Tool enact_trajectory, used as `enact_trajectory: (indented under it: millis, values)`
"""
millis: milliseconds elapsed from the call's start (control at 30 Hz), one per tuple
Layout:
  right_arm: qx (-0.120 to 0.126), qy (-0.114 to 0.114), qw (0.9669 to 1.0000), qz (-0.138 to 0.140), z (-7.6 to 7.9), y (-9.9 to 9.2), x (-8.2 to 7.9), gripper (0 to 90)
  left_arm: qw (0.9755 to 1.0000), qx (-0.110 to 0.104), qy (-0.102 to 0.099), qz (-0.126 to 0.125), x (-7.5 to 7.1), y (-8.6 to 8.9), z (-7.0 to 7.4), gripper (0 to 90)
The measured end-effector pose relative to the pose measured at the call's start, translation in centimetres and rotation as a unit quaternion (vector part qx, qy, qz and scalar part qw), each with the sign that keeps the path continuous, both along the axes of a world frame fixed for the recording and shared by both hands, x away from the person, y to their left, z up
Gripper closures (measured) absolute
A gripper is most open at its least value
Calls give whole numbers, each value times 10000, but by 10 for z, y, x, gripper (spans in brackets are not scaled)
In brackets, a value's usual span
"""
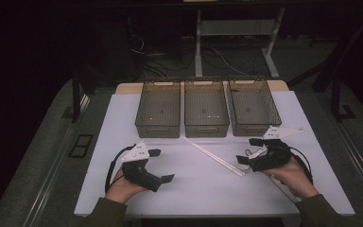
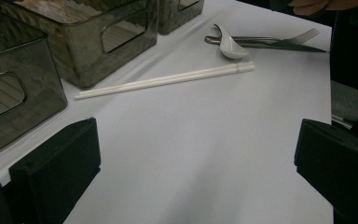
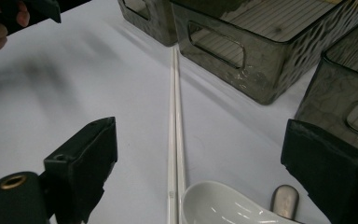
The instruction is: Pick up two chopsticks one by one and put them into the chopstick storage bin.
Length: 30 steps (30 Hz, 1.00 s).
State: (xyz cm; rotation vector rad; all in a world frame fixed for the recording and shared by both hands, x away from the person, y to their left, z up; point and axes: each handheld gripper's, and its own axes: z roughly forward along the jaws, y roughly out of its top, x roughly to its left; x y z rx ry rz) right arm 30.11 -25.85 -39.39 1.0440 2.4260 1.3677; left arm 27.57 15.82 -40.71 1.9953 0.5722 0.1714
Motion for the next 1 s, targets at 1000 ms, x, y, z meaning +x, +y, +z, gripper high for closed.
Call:
enact_trajectory:
  millis: [1000]
  values:
    - [-307,276,9989,211,-10,45,33,253,10000,-33,19,-11,1,1,0,0]
